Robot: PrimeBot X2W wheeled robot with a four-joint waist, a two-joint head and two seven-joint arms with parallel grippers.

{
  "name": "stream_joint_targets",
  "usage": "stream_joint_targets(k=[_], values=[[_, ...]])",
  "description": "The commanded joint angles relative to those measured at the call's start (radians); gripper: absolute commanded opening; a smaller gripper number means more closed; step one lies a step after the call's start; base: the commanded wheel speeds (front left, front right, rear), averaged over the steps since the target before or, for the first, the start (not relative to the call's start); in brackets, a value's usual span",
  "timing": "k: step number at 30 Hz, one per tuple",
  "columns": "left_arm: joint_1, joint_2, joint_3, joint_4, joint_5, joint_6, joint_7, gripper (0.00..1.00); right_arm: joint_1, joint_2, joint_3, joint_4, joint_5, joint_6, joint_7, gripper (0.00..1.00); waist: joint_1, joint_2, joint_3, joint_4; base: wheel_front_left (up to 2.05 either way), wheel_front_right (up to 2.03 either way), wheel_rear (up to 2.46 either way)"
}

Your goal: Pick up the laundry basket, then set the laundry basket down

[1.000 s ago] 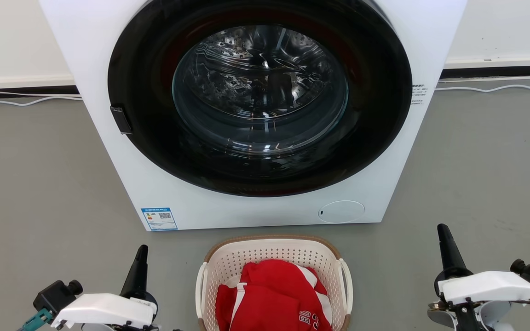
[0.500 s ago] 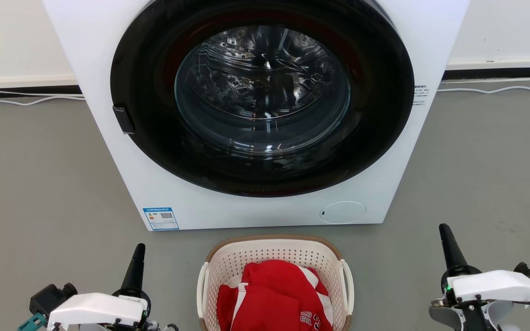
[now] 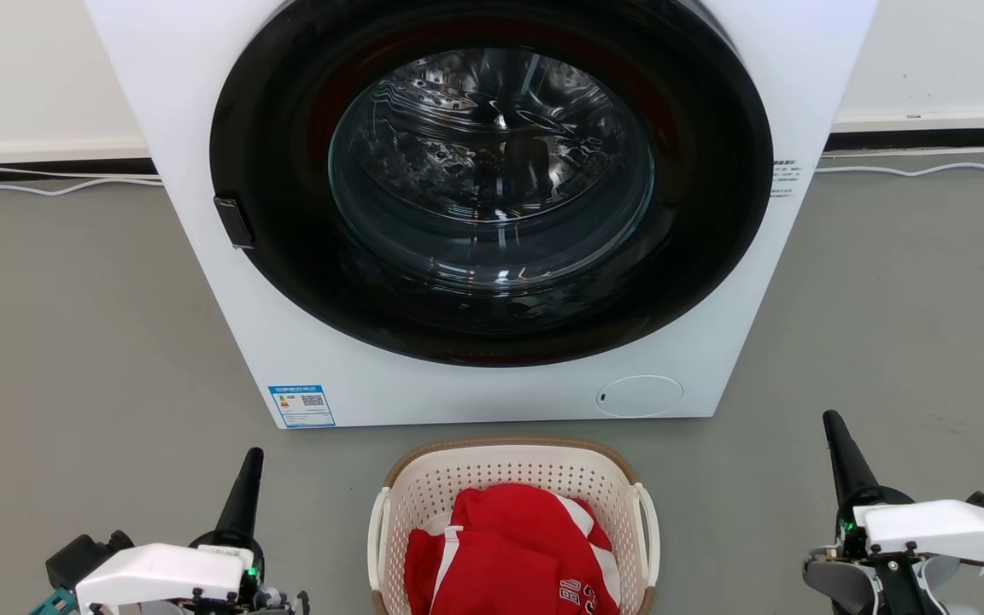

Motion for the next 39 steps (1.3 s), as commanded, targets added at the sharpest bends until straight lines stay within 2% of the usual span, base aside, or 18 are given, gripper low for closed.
stream_joint_targets(k=[1, 24, 39], values=[[-0.048, 0.012, 0.029, -0.031, -0.031, -0.005, 0.007, 0.00, -0.013, -0.002, 0.011, -0.033, 0.033, 0.006, 0.012, 0.00, 0.0000, -0.0001, 0.000, 0.001, 0.00, 0.00, 0.00], [-0.052, 0.015, 0.061, -0.050, -0.284, -0.006, 0.078, 0.00, -0.008, -0.002, -0.018, -0.058, 0.285, 0.007, 0.083, 0.00, 0.0000, -0.0001, -0.003, 0.010, 0.00, 0.00, 0.00], [-0.052, 0.015, 0.062, -0.050, -0.288, -0.006, 0.079, 0.00, -0.008, -0.002, -0.018, -0.059, 0.289, 0.007, 0.084, 0.00, 0.0000, -0.0001, -0.003, 0.010, 0.00, 0.00, 0.00]])
